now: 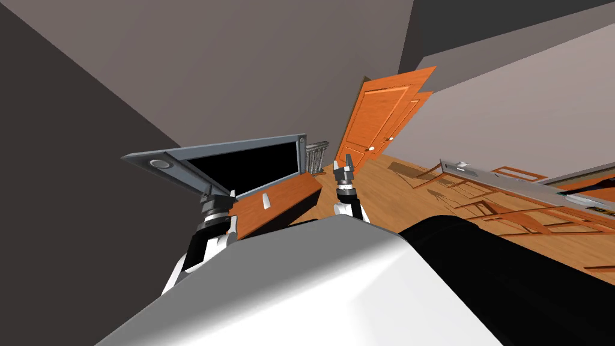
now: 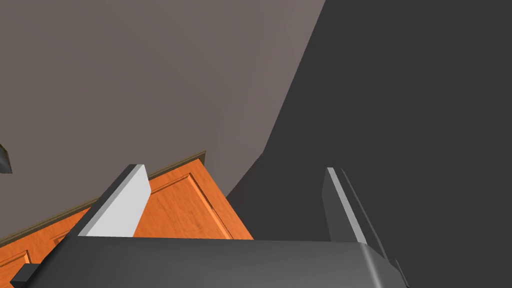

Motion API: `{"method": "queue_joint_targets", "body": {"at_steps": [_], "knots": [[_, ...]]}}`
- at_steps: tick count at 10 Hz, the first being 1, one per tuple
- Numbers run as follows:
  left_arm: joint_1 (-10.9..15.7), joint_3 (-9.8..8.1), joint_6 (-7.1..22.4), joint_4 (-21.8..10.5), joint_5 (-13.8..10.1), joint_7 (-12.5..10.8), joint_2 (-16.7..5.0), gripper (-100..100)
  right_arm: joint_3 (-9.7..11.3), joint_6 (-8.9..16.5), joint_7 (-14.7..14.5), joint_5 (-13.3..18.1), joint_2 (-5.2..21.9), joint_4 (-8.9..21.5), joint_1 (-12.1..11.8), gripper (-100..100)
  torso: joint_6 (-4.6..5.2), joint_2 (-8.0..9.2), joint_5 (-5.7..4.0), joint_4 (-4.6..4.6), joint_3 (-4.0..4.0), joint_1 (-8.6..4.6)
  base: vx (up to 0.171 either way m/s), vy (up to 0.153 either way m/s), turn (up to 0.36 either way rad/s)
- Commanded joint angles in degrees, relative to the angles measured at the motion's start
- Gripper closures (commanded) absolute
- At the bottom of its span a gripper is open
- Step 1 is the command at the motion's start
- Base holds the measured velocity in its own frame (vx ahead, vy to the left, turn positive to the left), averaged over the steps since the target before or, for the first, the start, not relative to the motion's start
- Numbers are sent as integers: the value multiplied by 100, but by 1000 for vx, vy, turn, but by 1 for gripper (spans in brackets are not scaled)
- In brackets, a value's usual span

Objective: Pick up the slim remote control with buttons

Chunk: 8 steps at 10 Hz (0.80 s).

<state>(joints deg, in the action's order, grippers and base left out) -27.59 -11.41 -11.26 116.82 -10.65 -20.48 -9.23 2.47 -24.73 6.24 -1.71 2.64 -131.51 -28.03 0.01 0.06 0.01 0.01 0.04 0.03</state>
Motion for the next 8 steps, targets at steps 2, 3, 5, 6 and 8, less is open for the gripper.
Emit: {"method": "queue_joint_targets", "body": {"at_steps": [2,3,5,6,8], "knots": [[25,-246,371,-320,-204,-433,-178,-100,-1,0,0,0,0,0,-1,0,-5,0,0,0,0,3,-16,-6,-177],[25,-246,377,-320,-204,-510,-178,-100,0,0,0,0,0,0,0,0,-1,1,0,0,1,1,-15,-1,-118],[57,-399,637,-567,-332,-816,-275,-100,0,0,0,0,0,0,0,0,-1,1,0,0,1,2,-14,-4,-188],[92,-557,830,-799,-463,-1011,-375,-100,-1,0,0,0,0,0,-1,0,-5,-1,0,0,0,3,-10,-7,-243],[130,-717,1071,-1111,-597,-1338,-477,-100,-1,0,0,0,0,0,-1,0,-6,-2,0,0,-1,4,-16,0,-206]]}}
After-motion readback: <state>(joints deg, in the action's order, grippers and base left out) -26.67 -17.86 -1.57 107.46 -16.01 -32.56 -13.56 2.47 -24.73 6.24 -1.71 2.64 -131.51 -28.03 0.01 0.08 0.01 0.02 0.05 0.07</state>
